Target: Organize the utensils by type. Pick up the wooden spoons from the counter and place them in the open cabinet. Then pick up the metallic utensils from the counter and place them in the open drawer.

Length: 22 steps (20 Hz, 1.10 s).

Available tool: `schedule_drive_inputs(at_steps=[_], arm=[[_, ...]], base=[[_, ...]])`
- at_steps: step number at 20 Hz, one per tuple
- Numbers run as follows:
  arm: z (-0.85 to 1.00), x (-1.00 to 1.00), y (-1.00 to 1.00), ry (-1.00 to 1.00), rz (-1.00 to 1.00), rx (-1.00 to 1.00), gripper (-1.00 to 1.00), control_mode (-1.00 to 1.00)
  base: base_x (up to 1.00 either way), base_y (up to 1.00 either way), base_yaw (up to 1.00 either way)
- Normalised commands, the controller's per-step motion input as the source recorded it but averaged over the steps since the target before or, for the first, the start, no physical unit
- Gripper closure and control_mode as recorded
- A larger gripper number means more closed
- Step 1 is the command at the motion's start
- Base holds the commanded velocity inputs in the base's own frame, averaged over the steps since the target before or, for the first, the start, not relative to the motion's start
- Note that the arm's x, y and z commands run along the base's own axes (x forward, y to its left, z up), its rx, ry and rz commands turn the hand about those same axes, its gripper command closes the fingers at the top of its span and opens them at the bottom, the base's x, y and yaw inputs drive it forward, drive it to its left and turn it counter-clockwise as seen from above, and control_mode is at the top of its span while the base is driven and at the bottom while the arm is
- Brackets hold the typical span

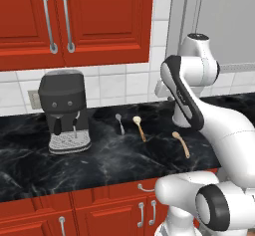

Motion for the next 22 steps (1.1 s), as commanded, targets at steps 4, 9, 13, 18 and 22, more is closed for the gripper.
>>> schedule_drive_inputs(at_steps=[4,9,13,18,22], arm=[[-0.09,-0.07,-0.03,0.0,0.0,0.0,-1.0,-1.0],[-0.21,-0.31,-0.12,0.02,0.0,0.0,-1.0,-1.0],[-0.33,-0.33,-0.18,0.0,0.0,0.0,-1.0,-1.0],[-0.46,-0.12,-0.27,0.0,0.0,-0.06,-1.0,-1.0],[-0.57,0.0,-0.31,0.0,0.0,-0.13,-1.0,-1.0]], base=[[0.0,0.0,0.0],[0.0,0.0,0.0],[0.0,0.0,0.0],[0.0,0.0,0.0],[0.0,0.0,0.0]])
